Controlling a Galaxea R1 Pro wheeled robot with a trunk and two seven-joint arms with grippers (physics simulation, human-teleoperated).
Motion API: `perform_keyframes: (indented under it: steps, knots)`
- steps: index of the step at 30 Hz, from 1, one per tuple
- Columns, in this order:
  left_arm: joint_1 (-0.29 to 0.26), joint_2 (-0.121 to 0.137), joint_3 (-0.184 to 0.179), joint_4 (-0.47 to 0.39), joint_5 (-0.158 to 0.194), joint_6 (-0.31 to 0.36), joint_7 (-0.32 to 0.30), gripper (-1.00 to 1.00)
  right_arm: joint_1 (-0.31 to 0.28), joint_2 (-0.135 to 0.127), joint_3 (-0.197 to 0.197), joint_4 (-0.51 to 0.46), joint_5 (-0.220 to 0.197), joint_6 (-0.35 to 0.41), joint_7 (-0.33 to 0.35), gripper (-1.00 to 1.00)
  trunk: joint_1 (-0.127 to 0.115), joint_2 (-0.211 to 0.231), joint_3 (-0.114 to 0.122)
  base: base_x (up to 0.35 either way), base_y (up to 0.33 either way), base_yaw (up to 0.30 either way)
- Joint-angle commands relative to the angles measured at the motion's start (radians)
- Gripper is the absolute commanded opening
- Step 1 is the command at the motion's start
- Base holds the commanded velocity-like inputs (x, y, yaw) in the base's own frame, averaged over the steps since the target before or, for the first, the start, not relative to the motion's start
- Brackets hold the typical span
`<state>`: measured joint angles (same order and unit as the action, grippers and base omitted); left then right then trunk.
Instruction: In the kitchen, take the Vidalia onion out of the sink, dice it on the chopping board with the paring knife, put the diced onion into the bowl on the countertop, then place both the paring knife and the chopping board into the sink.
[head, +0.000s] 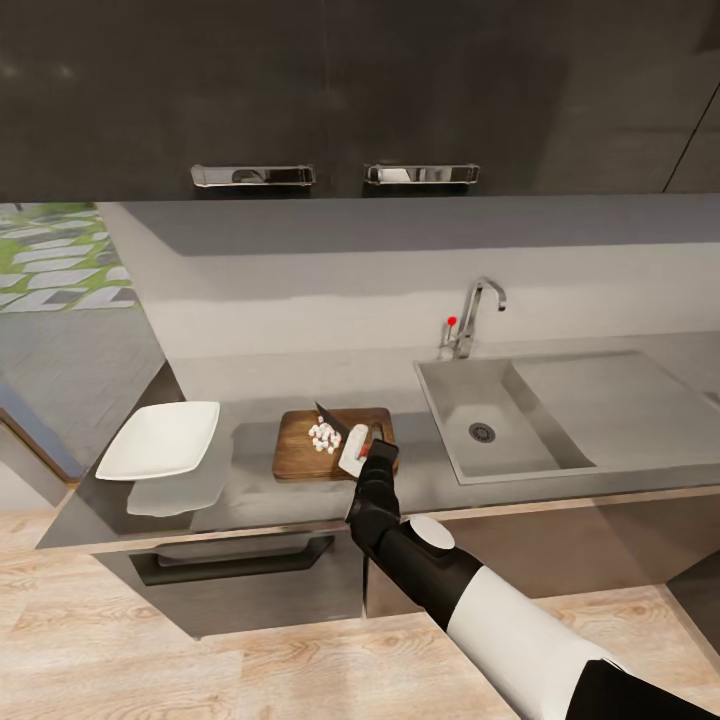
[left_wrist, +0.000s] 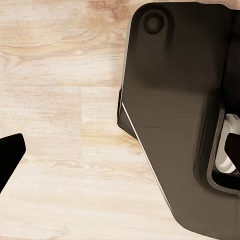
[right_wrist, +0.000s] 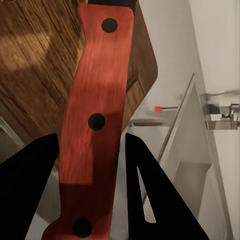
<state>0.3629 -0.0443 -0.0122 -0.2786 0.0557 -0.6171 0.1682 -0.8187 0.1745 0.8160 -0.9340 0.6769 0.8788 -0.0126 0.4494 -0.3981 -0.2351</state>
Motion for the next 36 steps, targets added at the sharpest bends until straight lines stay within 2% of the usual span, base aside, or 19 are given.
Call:
perform_keyframes:
  steps: [1, 5, 7, 8, 9, 11, 12, 13, 14, 15, 16, 17, 18, 20, 21, 23, 25, 27, 36]
  knots:
    - [0.001, 0.000, -0.002, -0.002, 0.006, -0.001, 0.001, 1.00, -0.001, 0.000, 0.003, -0.001, 0.001, 0.004, -0.002, -1.00, 0.001, -0.002, -0.002, 0.000, 0.000, 0.000]
    - [0.001, 0.000, -0.002, -0.002, 0.006, -0.001, 0.001, 1.00, -0.001, 0.000, -0.008, -0.019, 0.003, -0.003, -0.006, -1.00, 0.001, -0.002, -0.002, 0.000, 0.000, 0.000]
    - [0.001, 0.000, -0.002, -0.002, 0.006, -0.001, 0.001, 1.00, -0.001, 0.000, -0.057, -0.046, 0.004, -0.023, -0.008, -1.00, 0.001, -0.002, -0.002, 0.000, 0.000, 0.000]
    - [0.001, 0.000, -0.002, -0.002, 0.006, -0.001, 0.001, 1.00, -0.002, 0.000, -0.145, -0.082, 0.003, -0.029, -0.006, -1.00, 0.001, -0.002, -0.002, 0.000, 0.000, 0.000]
    - [0.001, 0.000, -0.002, -0.002, 0.006, -0.001, 0.001, 1.00, -0.001, 0.000, -0.215, -0.111, 0.003, -0.033, -0.004, -1.00, 0.001, -0.002, -0.002, 0.000, 0.000, 0.000]
    - [0.001, 0.000, -0.002, -0.002, 0.006, -0.001, 0.001, 1.00, -0.002, 0.000, -0.441, -0.206, 0.002, -0.037, 0.025, -1.00, 0.001, -0.002, -0.002, 0.000, 0.000, 0.000]
    - [0.001, 0.000, -0.002, -0.002, 0.006, -0.001, 0.001, 1.00, -0.002, 0.000, -0.540, -0.248, 0.002, -0.037, 0.079, -1.00, 0.001, -0.002, -0.002, 0.000, 0.000, 0.000]
    - [0.001, 0.000, -0.002, -0.002, 0.006, -0.001, 0.001, 1.00, -0.002, 0.000, -0.600, -0.274, 0.003, -0.038, 0.132, -1.00, 0.001, -0.002, -0.002, 0.000, 0.000, 0.000]
    - [0.001, 0.000, -0.002, -0.002, 0.006, -0.001, 0.001, 1.00, -0.002, 0.000, -0.723, -0.325, 0.004, -0.038, 0.264, -1.00, 0.001, -0.002, -0.002, 0.000, 0.000, 0.000]
    - [0.001, 0.000, -0.002, -0.002, 0.006, -0.001, 0.001, 1.00, -0.002, 0.000, -0.802, -0.349, 0.004, -0.038, 0.355, -1.00, 0.001, -0.002, -0.002, 0.000, 0.000, 0.000]
    - [0.001, 0.000, -0.002, -0.002, 0.006, -0.001, 0.001, 1.00, -0.002, 0.000, -0.848, -0.358, 0.003, -0.038, 0.411, -1.00, 0.001, -0.002, -0.002, 0.000, 0.000, 0.000]
    - [0.001, 0.000, -0.002, -0.002, 0.006, -0.001, 0.001, 1.00, -0.001, -0.014, -0.900, -0.366, 0.004, -0.038, 0.479, -1.00, 0.001, -0.002, -0.002, 0.000, 0.000, 0.000]
    - [0.001, 0.000, -0.002, -0.002, 0.006, -0.001, 0.001, 1.00, -0.001, -0.039, -0.934, -0.370, 0.004, -0.038, 0.524, -1.00, 0.001, -0.002, -0.002, 0.000, 0.000, 0.000]
    - [0.001, 0.000, -0.002, -0.002, 0.006, -0.001, 0.001, 1.00, -0.001, -0.080, -0.964, -0.371, 0.003, -0.039, 0.561, -1.00, 0.001, -0.002, -0.002, 0.000, 0.000, 0.000]
    - [0.001, 0.000, -0.002, -0.002, 0.006, -0.001, 0.001, 1.00, 0.000, -0.093, -0.975, -0.371, 0.003, -0.039, 0.567, -1.00, 0.001, -0.002, -0.002, 0.000, 0.000, 0.000]
    - [0.001, 0.000, -0.002, -0.002, 0.006, -0.001, 0.001, 1.00, 0.001, -0.106, -1.014, -0.368, 0.003, -0.040, 0.573, -1.00, 0.001, -0.002, -0.002, 0.000, 0.000, 0.000]
    - [0.001, 0.000, -0.002, -0.002, 0.006, -0.001, 0.001, 1.00, 0.001, -0.111, -1.065, -0.367, 0.002, -0.048, 0.576, -1.00, 0.001, -0.002, -0.002, 0.000, 0.000, 0.000]
    - [0.001, 0.000, -0.002, -0.002, 0.006, -0.001, 0.001, 1.00, 0.001, -0.112, -1.095, -0.365, 0.002, -0.080, 0.579, -1.00, 0.001, -0.002, -0.002, 0.000, 0.000, 0.000]
    - [0.001, 0.000, -0.002, -0.002, 0.005, -0.001, 0.001, 1.00, 0.003, -0.112, -1.106, -0.275, 0.003, -0.100, 0.580, -1.00, 0.001, -0.002, -0.002, 0.233, 0.000, 0.000]
